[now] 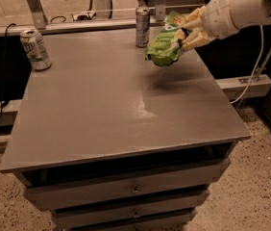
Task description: Move green rice chip bag near redbull can
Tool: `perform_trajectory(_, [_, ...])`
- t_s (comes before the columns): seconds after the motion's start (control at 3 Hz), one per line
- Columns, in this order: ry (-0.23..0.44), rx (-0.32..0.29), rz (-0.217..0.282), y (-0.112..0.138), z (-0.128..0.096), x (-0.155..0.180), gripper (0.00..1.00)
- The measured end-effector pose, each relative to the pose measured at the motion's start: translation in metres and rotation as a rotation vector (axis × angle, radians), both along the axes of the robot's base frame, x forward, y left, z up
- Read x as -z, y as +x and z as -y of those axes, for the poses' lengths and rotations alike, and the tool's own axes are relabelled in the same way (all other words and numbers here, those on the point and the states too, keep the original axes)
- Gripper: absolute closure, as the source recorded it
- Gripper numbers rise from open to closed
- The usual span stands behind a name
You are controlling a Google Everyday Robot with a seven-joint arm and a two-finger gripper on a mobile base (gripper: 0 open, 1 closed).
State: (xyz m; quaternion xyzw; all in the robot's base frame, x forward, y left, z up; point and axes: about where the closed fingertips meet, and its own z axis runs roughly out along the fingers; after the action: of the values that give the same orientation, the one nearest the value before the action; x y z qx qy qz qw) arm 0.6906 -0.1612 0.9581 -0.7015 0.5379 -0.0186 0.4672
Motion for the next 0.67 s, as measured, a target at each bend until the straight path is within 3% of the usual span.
perform_trajectory(0.67, [-0.004,0.044,0.052,0.058,0.009,0.015,1.00])
